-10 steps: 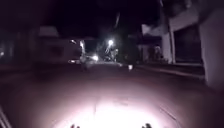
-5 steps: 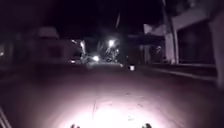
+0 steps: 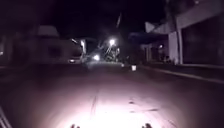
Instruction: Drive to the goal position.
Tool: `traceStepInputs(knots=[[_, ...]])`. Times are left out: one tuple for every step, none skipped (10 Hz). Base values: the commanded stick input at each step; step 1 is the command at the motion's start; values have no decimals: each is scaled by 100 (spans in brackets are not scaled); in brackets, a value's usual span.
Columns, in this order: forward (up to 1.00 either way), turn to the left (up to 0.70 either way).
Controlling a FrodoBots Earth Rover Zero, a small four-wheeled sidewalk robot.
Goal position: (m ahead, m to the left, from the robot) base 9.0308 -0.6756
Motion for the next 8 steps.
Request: traceStepInputs(knots=[[70, 0], [70, 0], [70, 0], [70, 0], [70, 0], [70, 0], [70, 0], [70, 0]])
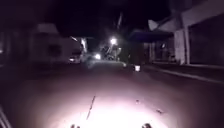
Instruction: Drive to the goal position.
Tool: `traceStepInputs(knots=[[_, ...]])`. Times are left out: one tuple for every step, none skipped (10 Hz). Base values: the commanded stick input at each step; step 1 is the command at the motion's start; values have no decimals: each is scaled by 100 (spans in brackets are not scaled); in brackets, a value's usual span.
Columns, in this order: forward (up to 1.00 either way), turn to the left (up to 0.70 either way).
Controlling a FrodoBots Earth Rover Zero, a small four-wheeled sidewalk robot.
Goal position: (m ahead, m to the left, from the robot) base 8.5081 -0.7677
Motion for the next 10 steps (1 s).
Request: traceStepInputs(knots=[[70, 0], [70, 0], [70, 0], [70, 0], [70, 0], [70, 0], [70, 0], [70, 0], [70, 0], [70, 0]])
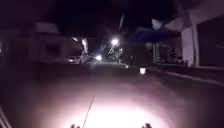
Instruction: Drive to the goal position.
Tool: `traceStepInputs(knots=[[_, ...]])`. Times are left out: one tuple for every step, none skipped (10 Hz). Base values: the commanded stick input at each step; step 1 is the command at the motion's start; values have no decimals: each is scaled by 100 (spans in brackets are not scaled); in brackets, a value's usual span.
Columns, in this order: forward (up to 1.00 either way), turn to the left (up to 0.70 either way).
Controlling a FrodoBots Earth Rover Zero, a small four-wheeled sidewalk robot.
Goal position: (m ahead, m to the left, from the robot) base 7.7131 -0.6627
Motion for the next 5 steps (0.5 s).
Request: traceStepInputs(knots=[[70, 0], [70, 0], [70, 0], [70, 0], [70, 0]])
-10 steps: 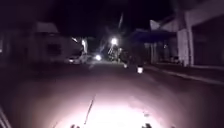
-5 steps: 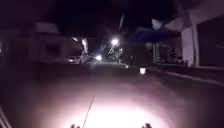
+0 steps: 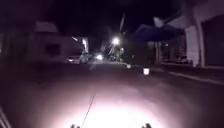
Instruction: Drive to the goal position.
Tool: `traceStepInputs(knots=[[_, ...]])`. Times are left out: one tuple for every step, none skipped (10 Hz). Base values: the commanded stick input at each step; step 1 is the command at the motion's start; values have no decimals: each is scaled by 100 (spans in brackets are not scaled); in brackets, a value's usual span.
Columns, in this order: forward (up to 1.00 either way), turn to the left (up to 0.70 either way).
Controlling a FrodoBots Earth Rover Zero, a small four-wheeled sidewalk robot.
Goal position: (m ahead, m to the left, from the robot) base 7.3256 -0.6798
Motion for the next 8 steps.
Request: traceStepInputs(knots=[[70, 0], [70, 0], [70, 0], [70, 0], [70, 0], [70, 0], [70, 0], [70, 0]])
